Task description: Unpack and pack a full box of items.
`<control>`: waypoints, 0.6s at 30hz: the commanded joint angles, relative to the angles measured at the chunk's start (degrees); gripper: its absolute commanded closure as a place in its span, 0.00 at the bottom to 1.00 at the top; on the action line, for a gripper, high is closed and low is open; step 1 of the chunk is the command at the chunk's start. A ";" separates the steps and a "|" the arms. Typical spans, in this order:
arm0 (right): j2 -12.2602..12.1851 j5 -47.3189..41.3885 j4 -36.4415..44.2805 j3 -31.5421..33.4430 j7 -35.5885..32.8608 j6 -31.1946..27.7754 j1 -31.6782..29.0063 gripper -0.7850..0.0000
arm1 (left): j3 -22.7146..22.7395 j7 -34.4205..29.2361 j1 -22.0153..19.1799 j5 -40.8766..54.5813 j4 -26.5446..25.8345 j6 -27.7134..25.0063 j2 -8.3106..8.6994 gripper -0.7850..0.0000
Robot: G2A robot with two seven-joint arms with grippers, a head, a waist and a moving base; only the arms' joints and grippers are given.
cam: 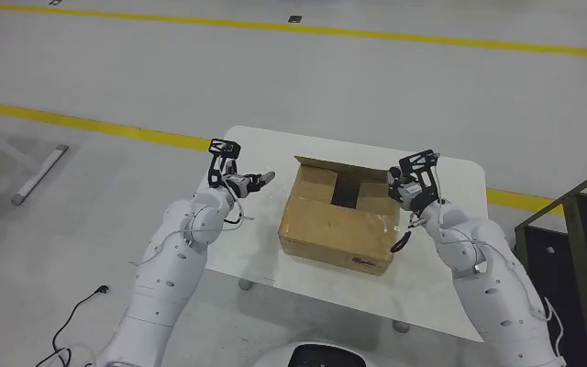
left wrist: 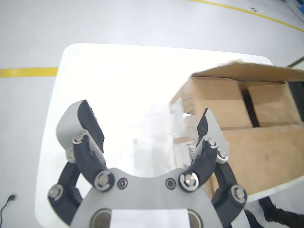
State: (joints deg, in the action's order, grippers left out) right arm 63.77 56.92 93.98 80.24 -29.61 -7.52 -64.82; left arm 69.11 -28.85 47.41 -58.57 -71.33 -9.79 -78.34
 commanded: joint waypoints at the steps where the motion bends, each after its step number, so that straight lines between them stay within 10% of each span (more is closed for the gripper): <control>1: -0.19 -0.04 1.35 1.55 -0.06 0.81 -2.11 1.00 | -1.75 0.06 -0.25 1.54 -0.43 -1.28 -0.37 0.00; 18: -0.40 -1.92 5.41 5.48 0.36 3.51 -8.47 1.00 | -13.14 9.21 -3.84 -9.86 3.68 -4.20 -2.33 0.00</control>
State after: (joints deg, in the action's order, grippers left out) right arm 63.35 54.94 99.50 85.80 -29.31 -4.01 -73.48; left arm 56.49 -20.92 43.85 -66.93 -67.95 -14.17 -80.59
